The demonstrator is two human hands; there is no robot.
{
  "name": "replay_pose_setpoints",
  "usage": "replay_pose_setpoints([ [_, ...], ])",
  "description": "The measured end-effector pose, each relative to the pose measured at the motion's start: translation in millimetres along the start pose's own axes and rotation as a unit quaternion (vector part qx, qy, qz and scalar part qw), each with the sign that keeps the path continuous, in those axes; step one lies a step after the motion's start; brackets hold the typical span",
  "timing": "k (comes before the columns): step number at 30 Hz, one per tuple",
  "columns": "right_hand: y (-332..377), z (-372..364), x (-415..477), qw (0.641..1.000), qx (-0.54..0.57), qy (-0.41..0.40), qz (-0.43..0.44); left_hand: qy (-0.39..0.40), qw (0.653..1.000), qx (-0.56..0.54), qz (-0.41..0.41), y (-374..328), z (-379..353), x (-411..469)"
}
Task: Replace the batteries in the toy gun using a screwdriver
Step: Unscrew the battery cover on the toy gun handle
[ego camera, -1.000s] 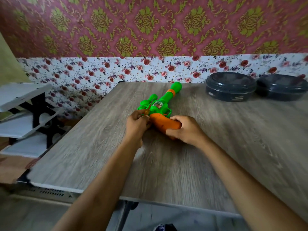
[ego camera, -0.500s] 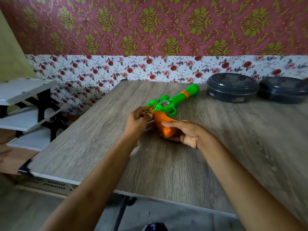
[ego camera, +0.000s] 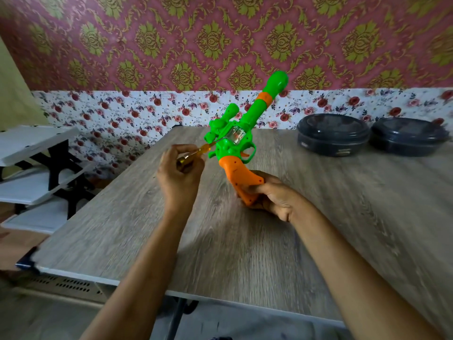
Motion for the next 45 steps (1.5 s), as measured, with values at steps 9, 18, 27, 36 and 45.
replay_pose_setpoints([
  [9,2,14,7,0.997,0.000,-0.013,0.074,0.012,0.987,-0.013,-0.157,-33,0,-17],
  [18,-1,18,13,0.995,0.079,0.008,0.060,0.085,0.976,0.023,-0.200,-36,-13,-23],
  [27,4,21,17,0.993,0.095,-0.040,0.061,0.069,0.978,0.000,-0.199,-39,-10,-25],
  [36,11,27,15,0.995,0.016,-0.052,0.081,0.069,0.972,0.003,-0.225,-43,-9,-27],
  [45,12,22,8,0.997,0.008,-0.002,0.077,0.077,0.975,-0.005,-0.209,-43,-11,-27],
])
Point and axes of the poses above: each hand's wrist, its own x-axis towards the middle knuckle, its own z-axis out of the back of the hand, y = z × x, the point moved 6 cm from there along x, towards the middle knuckle, and after that the axes turned 12 degrees about -y, right-handed, at the moved point
